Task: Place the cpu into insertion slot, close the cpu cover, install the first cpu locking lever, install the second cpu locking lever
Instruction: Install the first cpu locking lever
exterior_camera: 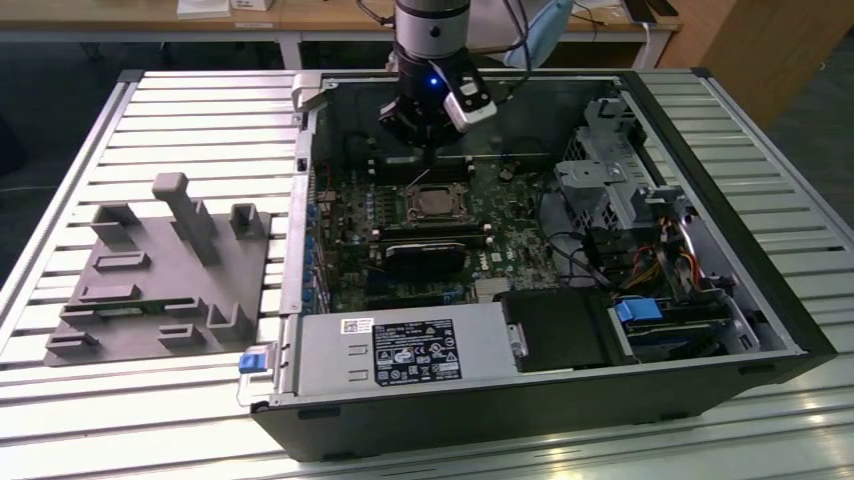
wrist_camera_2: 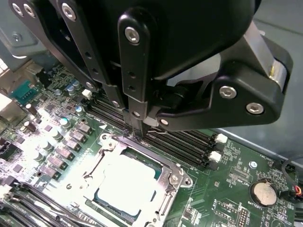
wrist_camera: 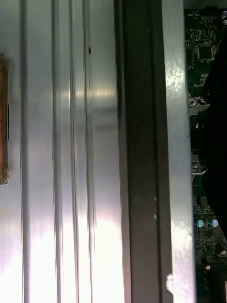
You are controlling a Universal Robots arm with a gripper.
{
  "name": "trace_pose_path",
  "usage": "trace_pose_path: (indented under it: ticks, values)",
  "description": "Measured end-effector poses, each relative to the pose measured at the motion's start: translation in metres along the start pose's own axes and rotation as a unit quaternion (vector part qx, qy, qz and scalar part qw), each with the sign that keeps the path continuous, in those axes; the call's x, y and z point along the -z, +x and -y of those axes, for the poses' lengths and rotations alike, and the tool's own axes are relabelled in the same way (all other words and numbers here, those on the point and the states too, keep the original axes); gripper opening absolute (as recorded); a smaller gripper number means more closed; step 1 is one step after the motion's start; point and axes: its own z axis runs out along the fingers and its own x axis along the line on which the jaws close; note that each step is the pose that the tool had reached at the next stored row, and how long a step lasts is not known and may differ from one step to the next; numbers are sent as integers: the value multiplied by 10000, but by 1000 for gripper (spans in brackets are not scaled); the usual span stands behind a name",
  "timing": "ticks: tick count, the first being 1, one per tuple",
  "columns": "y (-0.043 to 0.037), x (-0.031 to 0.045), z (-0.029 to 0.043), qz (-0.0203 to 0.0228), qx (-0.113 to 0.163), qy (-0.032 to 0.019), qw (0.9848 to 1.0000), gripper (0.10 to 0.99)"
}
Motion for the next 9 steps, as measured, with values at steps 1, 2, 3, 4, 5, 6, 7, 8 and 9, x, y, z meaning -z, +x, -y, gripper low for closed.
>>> trace_pose_path:
  ticks: [1,2,3,4,5,6,7,8,9]
  values:
    - [-4,-6,0,0,0,0,10000,106]
    - [-10,-14,-1,0,0,0,10000,106]
    - [-16,-20,-1,0,0,0,10000,106]
    - [-24,-27,-2,0,0,0,10000,106]
    - [-33,-32,-3,0,0,0,10000,106]
    - [-44,-38,-5,0,0,1,10000,106]
    - [-54,-45,-6,0,0,0,10000,106]
    - [-66,-53,-7,0,0,0,10000,106]
    - [-76,-60,-9,0,0,-1,10000,106]
